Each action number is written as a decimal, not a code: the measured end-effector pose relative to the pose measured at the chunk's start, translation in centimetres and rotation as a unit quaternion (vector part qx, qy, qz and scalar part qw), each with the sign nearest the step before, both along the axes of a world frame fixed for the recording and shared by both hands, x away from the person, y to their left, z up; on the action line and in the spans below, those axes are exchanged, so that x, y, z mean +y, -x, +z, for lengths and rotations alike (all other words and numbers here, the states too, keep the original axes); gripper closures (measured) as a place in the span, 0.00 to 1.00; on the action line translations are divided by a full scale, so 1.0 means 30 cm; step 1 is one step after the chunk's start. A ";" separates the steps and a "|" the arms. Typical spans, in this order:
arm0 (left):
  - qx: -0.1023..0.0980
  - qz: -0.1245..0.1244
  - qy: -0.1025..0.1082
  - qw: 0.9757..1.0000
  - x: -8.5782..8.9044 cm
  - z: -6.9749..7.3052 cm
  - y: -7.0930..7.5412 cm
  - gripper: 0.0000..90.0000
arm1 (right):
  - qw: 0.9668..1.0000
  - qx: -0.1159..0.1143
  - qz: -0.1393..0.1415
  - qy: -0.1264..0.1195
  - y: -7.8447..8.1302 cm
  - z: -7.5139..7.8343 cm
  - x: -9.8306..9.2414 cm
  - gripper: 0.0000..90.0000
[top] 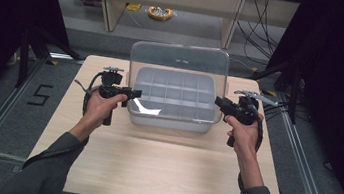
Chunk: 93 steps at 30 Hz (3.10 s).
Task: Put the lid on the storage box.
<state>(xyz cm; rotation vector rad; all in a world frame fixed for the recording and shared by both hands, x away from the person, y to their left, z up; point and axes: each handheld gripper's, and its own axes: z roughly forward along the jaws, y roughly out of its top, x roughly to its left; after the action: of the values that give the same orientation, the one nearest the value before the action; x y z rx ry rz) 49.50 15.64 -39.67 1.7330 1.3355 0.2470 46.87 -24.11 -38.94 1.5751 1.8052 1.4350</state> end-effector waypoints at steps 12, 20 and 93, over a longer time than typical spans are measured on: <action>0.025 0.023 0.014 0.999 0.010 -0.023 -0.071 0.55 | 1.000 0.019 -0.014 -0.012 -0.069 -0.026 0.022 0.73; 0.044 0.031 0.030 0.998 0.015 -0.049 -0.097 0.54 | 1.000 0.023 -0.010 -0.002 -0.090 -0.060 0.022 0.72; 0.029 0.068 -0.028 0.997 -0.024 -0.178 -0.128 0.45 | 0.997 0.048 -0.025 0.052 -0.159 -0.182 0.059 0.60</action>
<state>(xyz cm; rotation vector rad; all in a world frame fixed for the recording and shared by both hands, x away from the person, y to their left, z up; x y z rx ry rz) 53.35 14.92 -45.00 1.7077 1.5043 0.3160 51.65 -22.34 -44.40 1.6499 1.8496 1.2410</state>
